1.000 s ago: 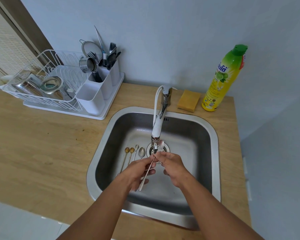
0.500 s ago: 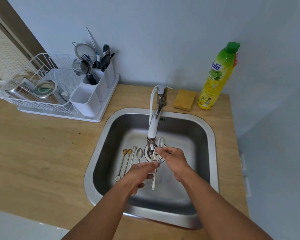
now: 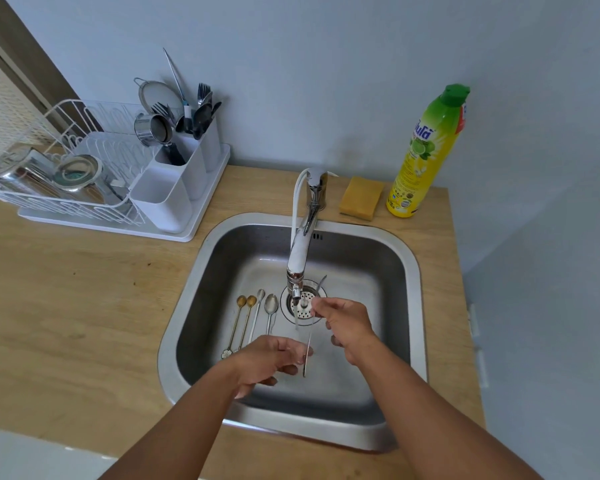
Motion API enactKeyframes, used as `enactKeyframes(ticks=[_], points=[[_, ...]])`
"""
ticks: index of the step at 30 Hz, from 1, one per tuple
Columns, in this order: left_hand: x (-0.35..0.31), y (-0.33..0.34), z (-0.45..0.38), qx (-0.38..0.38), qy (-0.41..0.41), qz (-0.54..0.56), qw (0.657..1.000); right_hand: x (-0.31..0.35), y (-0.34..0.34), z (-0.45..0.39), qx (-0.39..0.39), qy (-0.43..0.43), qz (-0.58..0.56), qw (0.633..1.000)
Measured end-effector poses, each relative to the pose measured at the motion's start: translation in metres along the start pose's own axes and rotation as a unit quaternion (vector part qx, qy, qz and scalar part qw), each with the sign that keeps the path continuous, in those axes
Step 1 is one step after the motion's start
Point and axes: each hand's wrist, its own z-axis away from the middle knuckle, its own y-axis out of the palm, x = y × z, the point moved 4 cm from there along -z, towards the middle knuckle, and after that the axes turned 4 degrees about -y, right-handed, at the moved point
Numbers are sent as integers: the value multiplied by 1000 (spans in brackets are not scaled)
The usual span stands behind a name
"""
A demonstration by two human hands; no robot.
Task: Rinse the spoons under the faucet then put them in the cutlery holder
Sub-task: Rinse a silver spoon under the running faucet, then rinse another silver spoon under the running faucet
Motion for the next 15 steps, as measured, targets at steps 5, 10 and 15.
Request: enactKeyframes(ticks=[5, 10, 15], points=[[3, -29, -25, -125, 24, -90, 988, -9, -15, -8, -127, -38, 182, 974], [7, -53, -40, -306, 7, -197, 931, -33, -17, -10, -171, -9, 366, 915], [2, -55, -46, -376, -20, -285, 882, -51, -15, -18, -172, 18, 413, 894]])
